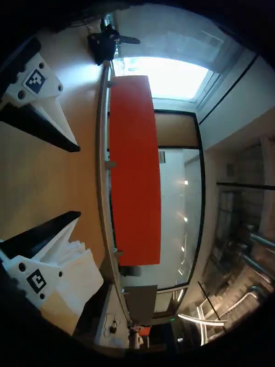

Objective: Fold towel

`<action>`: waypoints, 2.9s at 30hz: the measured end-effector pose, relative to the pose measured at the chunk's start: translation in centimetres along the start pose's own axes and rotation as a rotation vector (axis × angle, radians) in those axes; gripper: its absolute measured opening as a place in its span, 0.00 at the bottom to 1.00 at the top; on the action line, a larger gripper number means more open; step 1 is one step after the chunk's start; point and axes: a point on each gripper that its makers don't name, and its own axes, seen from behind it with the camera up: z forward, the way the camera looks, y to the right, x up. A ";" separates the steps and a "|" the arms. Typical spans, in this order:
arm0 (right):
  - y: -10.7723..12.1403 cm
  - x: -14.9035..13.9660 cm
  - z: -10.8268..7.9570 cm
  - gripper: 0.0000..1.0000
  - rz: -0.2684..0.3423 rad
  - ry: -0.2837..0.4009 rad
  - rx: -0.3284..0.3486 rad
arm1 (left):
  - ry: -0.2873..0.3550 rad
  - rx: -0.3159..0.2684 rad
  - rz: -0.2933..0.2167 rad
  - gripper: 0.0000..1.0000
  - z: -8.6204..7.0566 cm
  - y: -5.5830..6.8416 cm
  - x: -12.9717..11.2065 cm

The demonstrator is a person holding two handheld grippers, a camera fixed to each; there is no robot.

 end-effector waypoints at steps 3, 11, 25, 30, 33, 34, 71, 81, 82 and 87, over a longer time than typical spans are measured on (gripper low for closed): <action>0.0 -0.4 0.1 1.00 -0.002 -0.003 0.000 | 0.000 0.000 0.000 0.94 0.0 0.0 0.0; 0.2 -1.4 0.2 1.00 0.008 -0.012 -0.003 | 0.000 0.000 0.000 0.94 -0.1 0.0 0.0; -0.4 -1.4 -0.2 1.00 -0.021 -0.001 0.005 | 0.000 0.000 0.000 0.94 -0.1 -0.1 0.0; -0.6 -1.3 -0.4 1.00 -0.031 0.006 0.010 | 0.000 0.000 0.000 0.94 -0.1 -0.1 0.0; -0.9 -1.4 -0.5 1.00 -0.045 0.007 0.016 | 0.000 0.000 0.000 0.94 -0.1 0.0 -0.1; -0.9 -1.4 -0.5 1.00 -0.046 0.008 0.014 | 0.000 0.000 0.000 0.94 -0.1 0.0 -0.1; -0.9 -1.7 -0.4 0.99 -0.048 0.006 0.010 | 0.000 0.000 0.000 0.94 0.0 0.0 0.0; -0.9 -1.6 -0.5 1.00 -0.048 0.005 0.010 | 0.000 0.000 0.000 0.94 -0.1 0.0 0.0; -0.9 -1.6 -0.5 1.00 -0.048 0.005 0.010 | 0.000 0.000 0.000 0.94 -0.1 0.0 0.0; -0.9 -1.6 -0.5 1.00 -0.048 0.005 0.010 | 0.000 0.000 0.000 0.94 0.0 0.0 0.0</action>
